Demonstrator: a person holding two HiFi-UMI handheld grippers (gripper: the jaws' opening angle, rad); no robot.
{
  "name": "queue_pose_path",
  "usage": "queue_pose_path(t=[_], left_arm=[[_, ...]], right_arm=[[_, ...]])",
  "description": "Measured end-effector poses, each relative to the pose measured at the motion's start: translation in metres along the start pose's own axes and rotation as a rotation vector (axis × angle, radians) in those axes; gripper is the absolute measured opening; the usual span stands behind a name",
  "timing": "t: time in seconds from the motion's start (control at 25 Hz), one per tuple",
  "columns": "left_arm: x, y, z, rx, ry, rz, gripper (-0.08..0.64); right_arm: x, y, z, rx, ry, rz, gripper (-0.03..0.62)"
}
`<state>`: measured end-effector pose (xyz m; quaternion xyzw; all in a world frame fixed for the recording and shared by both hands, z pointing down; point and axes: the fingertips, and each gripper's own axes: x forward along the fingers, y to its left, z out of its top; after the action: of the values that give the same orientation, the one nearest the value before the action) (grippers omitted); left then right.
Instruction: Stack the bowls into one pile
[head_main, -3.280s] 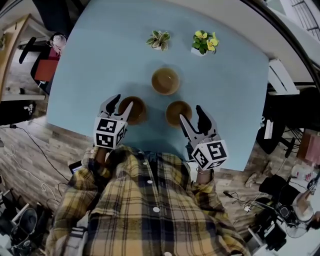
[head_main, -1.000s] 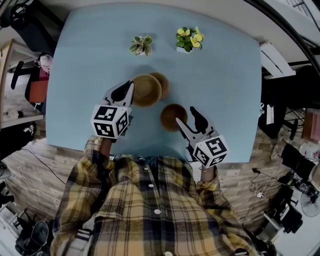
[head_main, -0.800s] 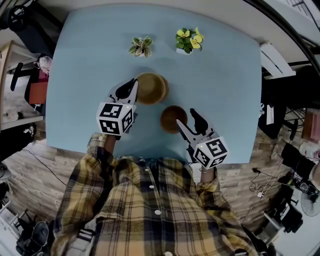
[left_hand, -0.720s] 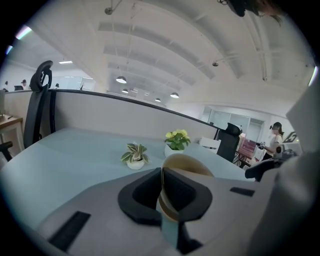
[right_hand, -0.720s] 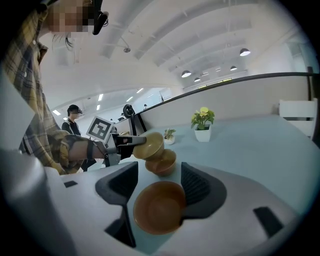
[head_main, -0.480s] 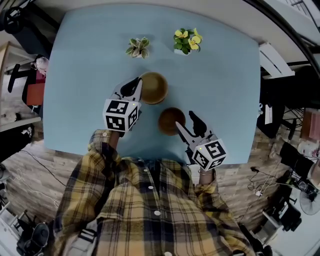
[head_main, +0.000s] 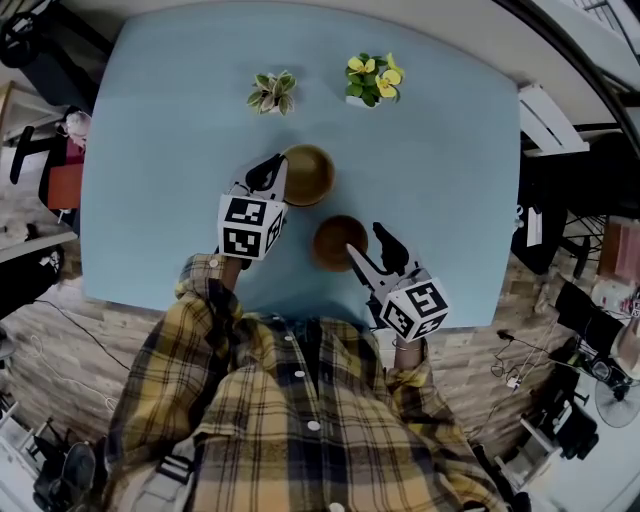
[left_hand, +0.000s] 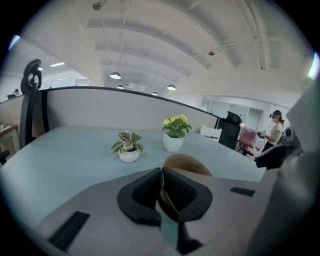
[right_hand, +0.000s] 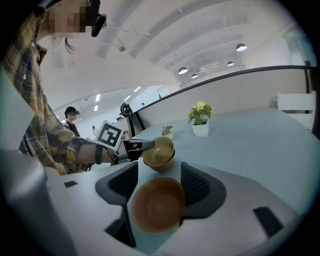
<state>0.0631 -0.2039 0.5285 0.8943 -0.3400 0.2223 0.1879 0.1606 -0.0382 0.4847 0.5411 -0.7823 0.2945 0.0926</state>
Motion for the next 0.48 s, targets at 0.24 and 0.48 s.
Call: queue_pose_path(t=[0.24,0.48], left_arm=[[0.0009,-0.0005,-0.0019,0.022,0.000,0.000,0.067],[-0.0055,-0.0023,-0.0025,0.051,-0.005,-0.005,0.097]], right_arm=[[0.0039,0.0004,-0.0022,0.006,0.012,0.010,0.270],[0.0072,0.0047,-0.0032,-0.002,0.023,0.022,0.270]])
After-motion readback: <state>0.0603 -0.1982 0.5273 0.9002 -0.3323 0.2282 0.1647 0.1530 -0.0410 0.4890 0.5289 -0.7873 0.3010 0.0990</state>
